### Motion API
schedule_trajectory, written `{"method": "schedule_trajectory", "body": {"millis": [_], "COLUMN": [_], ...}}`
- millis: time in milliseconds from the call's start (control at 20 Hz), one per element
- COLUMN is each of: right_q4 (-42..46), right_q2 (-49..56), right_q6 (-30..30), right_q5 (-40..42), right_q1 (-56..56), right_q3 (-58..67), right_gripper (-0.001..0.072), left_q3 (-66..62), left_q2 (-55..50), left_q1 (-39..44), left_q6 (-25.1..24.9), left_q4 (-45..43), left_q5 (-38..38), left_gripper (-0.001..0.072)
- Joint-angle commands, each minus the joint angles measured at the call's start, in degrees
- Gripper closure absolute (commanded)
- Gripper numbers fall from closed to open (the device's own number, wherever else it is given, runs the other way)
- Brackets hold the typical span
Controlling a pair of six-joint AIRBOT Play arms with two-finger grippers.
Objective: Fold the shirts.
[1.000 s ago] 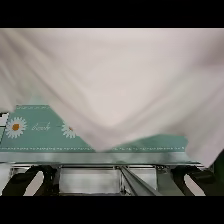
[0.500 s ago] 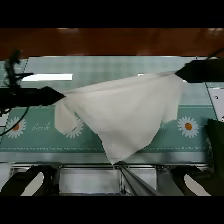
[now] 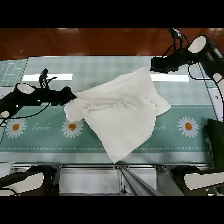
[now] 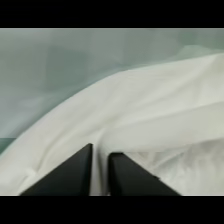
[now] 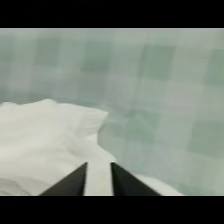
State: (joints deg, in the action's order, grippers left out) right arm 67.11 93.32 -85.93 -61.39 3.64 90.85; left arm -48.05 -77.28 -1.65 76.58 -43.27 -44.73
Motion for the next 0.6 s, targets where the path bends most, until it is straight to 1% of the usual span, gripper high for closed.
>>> {"method": "schedule_trajectory", "body": {"millis": [0,50,150,200,250,300,350,450,550], "right_q4": [-0.02,2.45,7.82,8.52,8.15,6.86,5.4,3.23,0.09], "right_q2": [3.54,3.52,2.86,1.11,-1.53,-5.35,-9.49,-18.51,-26.73], "right_q6": [0.26,0.55,-1.09,-1.14,-2.29,-3.26,-3.15,-1.66,0.33], "right_q5": [-3.96,-8.2,-20.92,-24.74,-25.42,-23.85,-21.27,-16.04,-12.55], "right_q1": [-0.5,-1.42,-4.79,-7.28,-9.77,-12.22,-13.9,-15.26,-15.21], "right_q3": [3.21,4.57,7.63,6.95,4.76,0.37,-5.29,-19.78,-34.1], "right_gripper": [0.0297,0.0297,0.0298,0.0298,0.0298,0.03,0.0303,0.0303,0.0303], "left_q3": [-3.45,-5.97,-11.87,-14.4,-16.02,-16.9,-17.31,-17.25,-17.27], "left_q2": [-2.95,-2.95,-2.95,-2.95,-2.97,-3.23,-4.13,-7.28,-11.3], "left_q1": [-0.66,-1.81,-5.99,-8.63,-11.04,-12.57,-13.49,-12.85,-10.36], "left_q6": [-0.5,-1.44,-1.44,-0.81,0.42,0.39,-0.66,-4.37,-9.31], "left_q4": [0.28,-1.31,-5.4,-6.08,-5.75,-5.4,-5.11,-4.24,-3.89], "left_q5": [-5.29,-8.46,-14.08,-15.98,-17.64,-19.74,-22.38,-28.02,-32.76], "left_gripper": [0.02,0.02,0.02,0.02,0.02,0.0201,0.0201,0.0201,0.0201]}}
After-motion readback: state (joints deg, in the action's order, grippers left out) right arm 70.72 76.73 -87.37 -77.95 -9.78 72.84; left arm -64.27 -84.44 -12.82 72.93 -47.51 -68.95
